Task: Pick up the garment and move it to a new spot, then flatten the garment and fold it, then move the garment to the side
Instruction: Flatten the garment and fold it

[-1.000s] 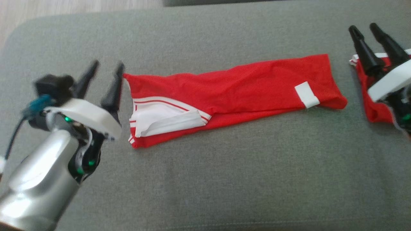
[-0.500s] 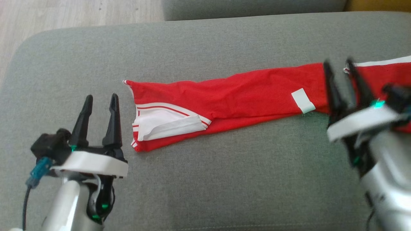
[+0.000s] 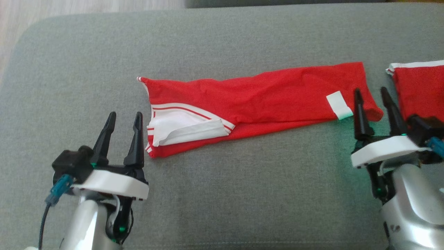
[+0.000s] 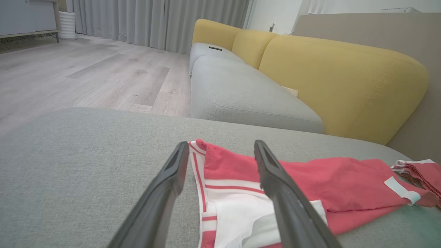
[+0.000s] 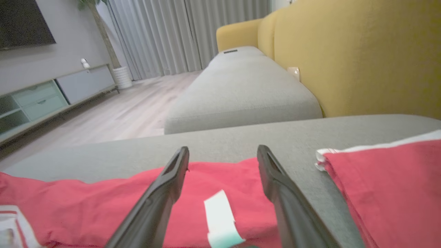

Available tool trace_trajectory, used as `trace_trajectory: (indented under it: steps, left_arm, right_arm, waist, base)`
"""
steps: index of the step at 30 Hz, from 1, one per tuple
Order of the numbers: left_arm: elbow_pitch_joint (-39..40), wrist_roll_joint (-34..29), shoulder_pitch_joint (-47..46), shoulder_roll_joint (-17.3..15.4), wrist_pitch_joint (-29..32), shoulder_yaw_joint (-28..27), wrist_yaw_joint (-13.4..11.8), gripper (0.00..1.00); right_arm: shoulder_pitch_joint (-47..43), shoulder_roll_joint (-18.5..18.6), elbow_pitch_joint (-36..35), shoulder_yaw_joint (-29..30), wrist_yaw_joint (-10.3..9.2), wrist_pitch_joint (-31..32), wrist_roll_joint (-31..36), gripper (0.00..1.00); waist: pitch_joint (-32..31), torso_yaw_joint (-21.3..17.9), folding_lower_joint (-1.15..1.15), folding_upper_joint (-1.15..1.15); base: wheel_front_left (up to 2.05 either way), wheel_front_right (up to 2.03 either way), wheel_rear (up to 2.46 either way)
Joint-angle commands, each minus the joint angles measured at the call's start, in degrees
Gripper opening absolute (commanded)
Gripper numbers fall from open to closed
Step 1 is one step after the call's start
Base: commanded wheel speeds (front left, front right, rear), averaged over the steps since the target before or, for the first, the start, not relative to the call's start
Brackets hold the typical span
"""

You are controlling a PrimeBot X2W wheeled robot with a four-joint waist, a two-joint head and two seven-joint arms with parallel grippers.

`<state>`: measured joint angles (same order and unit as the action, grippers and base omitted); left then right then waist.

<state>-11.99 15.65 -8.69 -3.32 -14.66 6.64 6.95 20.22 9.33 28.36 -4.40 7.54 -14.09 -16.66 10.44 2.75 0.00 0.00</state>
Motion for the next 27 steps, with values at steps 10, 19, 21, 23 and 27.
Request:
trace_trajectory:
  steps: [10, 19, 21, 23, 27]
  left_arm:
    - [1.04, -0.50, -4.92, 0.20, -0.33, -0.55, 0.51, 1.00]
    - [1.07, 0.13, -5.74, 0.32, -0.34, 0.45, 0.53, 1.00]
    - [1.08, 0.17, -5.82, 0.33, -0.34, 0.46, 0.53, 1.00]
    - [0.96, 0.17, -5.95, 0.34, -0.34, 0.39, 0.53, 1.00]
    - [0.53, 0.10, -6.17, 0.35, -0.34, 0.24, 0.53, 1.00]
  right_arm:
    - [9.40, -2.48, 11.11, 12.67, -0.05, 5.75, 9.82, 1.00]
    - [13.68, -3.92, 20.13, 21.66, -0.05, 7.91, 17.48, 1.00]
    - [14.42, -4.55, 21.84, 21.75, -0.05, 8.32, 16.93, 1.00]
    - [14.80, -4.84, 23.12, 21.40, -0.05, 8.51, 16.88, 0.82]
    - [15.21, -5.05, 24.20, 20.62, -0.05, 7.28, 16.02, 0.00]
  waist:
    - [4.18, 2.38, 0.00, 0.00]
    - [5.75, 3.27, 0.00, 0.00]
    - [5.92, 3.23, 0.00, 0.00]
    - [5.99, 3.07, 0.00, 0.00]
    - [5.58, 2.52, 0.00, 0.00]
  base:
    - [0.00, 0.00, 0.00]
    - [0.00, 0.00, 0.00]
    - [0.00, 0.00, 0.00]
    - [0.00, 0.00, 0.00]
    - [0.00, 0.00, 0.00]
